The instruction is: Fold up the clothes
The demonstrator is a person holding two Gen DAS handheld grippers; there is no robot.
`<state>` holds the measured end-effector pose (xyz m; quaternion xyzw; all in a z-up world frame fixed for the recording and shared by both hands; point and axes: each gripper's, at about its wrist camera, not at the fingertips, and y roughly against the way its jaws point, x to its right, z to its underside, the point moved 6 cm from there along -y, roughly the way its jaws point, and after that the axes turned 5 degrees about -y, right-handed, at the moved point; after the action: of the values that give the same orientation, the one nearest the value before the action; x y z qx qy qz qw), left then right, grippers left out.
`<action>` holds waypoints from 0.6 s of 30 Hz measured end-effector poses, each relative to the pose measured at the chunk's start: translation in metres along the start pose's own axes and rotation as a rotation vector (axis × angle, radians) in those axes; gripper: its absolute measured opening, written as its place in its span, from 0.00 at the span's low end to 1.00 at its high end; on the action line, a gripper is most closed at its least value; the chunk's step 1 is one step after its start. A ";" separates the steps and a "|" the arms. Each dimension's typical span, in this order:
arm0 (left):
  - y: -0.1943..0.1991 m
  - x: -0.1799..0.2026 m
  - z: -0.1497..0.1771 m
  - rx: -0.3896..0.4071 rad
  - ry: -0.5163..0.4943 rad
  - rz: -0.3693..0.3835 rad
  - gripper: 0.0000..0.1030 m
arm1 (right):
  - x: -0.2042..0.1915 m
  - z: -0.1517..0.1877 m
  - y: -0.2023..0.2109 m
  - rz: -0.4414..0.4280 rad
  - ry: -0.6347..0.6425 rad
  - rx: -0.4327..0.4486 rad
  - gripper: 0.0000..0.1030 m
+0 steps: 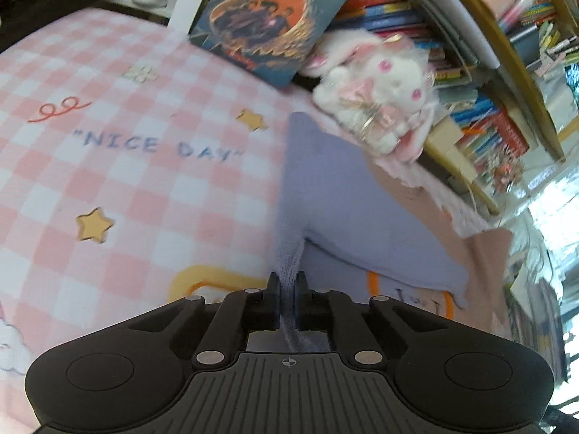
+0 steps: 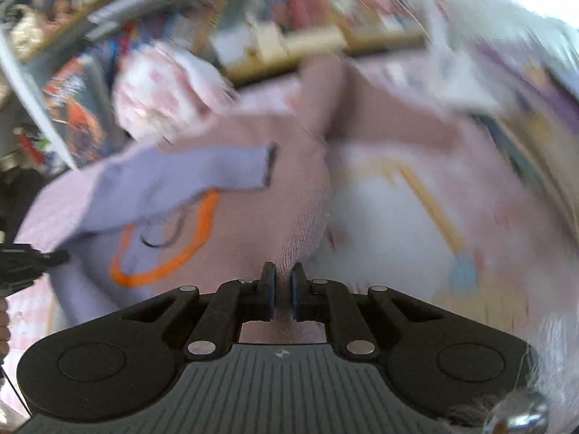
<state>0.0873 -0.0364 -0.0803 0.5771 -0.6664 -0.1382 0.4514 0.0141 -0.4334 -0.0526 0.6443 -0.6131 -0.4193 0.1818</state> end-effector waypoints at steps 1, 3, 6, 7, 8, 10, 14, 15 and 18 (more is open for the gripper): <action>0.000 -0.004 0.001 -0.008 -0.012 0.000 0.05 | 0.005 0.011 -0.001 0.017 -0.022 -0.015 0.08; 0.002 -0.007 0.001 -0.014 -0.043 -0.001 0.06 | 0.010 0.028 -0.008 0.068 -0.033 -0.032 0.08; 0.009 -0.006 0.000 -0.013 -0.113 0.003 0.06 | 0.008 0.041 -0.012 0.127 -0.025 -0.015 0.08; 0.011 -0.005 0.001 -0.015 -0.142 0.001 0.06 | 0.007 0.043 -0.013 0.145 -0.018 -0.004 0.08; 0.014 -0.005 0.002 -0.018 -0.169 -0.007 0.06 | 0.006 0.046 -0.013 0.163 -0.011 0.008 0.08; 0.022 -0.005 0.004 -0.022 -0.216 -0.043 0.12 | 0.002 0.046 -0.015 0.183 0.004 0.021 0.08; 0.048 -0.001 -0.003 0.069 -0.289 -0.152 0.18 | 0.000 0.043 -0.019 0.193 0.032 0.024 0.09; 0.054 0.005 -0.007 0.103 -0.305 -0.160 0.20 | 0.001 0.044 -0.019 0.185 0.029 0.026 0.09; 0.047 0.043 -0.015 0.135 -0.367 -0.083 0.22 | 0.004 0.043 -0.020 0.160 0.026 0.031 0.09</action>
<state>0.0716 -0.0557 -0.0203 0.5980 -0.7209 -0.2146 0.2768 -0.0062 -0.4213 -0.0936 0.6014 -0.6666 -0.3855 0.2130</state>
